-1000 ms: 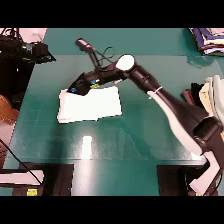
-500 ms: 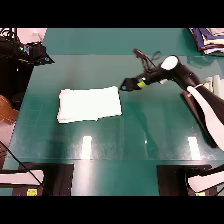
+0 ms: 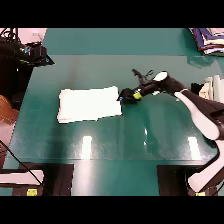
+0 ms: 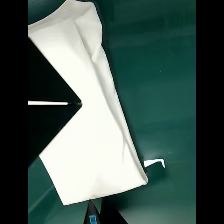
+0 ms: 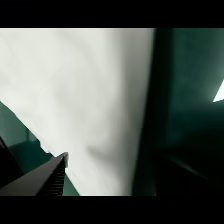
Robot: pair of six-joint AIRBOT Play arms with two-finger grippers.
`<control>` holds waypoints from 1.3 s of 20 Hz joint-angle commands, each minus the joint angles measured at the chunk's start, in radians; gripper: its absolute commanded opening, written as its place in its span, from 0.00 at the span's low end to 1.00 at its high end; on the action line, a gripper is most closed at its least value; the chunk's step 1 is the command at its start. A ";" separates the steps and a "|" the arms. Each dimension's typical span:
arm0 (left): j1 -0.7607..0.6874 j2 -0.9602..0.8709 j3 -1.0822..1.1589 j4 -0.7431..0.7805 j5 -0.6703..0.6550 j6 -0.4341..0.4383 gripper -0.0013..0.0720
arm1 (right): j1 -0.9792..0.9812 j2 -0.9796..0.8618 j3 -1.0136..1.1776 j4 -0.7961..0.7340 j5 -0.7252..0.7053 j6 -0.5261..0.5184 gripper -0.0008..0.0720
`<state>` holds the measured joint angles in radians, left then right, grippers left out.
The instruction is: Fold the shirts.
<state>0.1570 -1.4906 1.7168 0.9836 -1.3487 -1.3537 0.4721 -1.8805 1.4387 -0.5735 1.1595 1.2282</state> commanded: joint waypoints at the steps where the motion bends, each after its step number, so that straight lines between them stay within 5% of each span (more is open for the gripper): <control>1: 0.001 -0.001 -0.001 0.001 -0.010 0.000 0.05 | 0.084 -0.140 0.129 0.121 0.013 0.002 0.83; 2: 0.001 -0.001 -0.001 0.001 -0.013 0.001 0.06 | 0.105 -0.173 0.165 0.150 0.011 0.002 0.82; 3: 0.001 -0.001 -0.001 0.001 -0.019 0.001 0.05 | 0.122 -0.200 0.200 0.167 0.010 0.002 0.71; 5: 0.001 -0.001 -0.001 0.001 -0.028 0.000 0.05 | 0.150 -0.238 0.271 0.159 0.014 0.002 0.39; 6: 0.001 -0.001 -0.001 0.001 -0.034 0.000 0.05 | 0.156 -0.243 0.294 0.158 0.012 0.001 0.12; 7: 0.001 -0.001 -0.001 0.001 -0.042 0.000 0.05 | 0.158 -0.241 0.314 0.152 0.010 0.000 0.03; 13: -0.100 0.000 -0.001 0.013 -0.055 0.001 0.05 | 0.016 -0.138 0.414 0.148 0.039 -0.005 0.03; 20: -0.336 0.000 -0.001 0.012 -0.026 0.027 0.05 | -0.403 0.178 0.414 -0.196 0.111 0.103 0.03; 26: -0.459 0.000 -0.001 0.012 0.024 0.026 0.05 | -0.769 0.277 0.400 -0.259 0.125 0.103 0.03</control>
<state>-0.2459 -1.4914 1.7161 0.9947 -1.3495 -1.3285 -0.1360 -1.6444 1.8408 -0.7849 1.2770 1.3235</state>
